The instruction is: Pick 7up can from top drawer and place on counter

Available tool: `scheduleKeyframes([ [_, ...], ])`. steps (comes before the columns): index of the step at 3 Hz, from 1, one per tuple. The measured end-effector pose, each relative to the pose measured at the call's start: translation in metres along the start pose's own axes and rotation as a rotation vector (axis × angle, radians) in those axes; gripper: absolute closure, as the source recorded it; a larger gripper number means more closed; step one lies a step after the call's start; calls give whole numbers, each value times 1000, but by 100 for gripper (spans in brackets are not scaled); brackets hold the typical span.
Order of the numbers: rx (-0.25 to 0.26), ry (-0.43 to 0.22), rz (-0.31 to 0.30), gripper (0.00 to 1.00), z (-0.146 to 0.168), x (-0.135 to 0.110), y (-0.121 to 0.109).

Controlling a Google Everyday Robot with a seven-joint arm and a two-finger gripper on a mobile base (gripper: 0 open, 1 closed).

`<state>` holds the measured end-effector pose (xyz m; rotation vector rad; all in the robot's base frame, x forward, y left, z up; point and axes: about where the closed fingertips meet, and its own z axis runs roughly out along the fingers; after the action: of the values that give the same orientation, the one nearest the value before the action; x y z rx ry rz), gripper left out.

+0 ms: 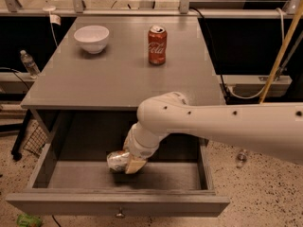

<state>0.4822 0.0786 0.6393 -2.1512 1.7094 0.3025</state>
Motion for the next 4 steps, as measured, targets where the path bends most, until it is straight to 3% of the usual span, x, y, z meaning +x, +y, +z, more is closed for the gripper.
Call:
scheduleKeyframes([
  [1,108,55,44,100,-85,38,4],
  [2,168,91,51,100,-138,56,2],
  [4,233,183,4,100,-228,70,-25],
])
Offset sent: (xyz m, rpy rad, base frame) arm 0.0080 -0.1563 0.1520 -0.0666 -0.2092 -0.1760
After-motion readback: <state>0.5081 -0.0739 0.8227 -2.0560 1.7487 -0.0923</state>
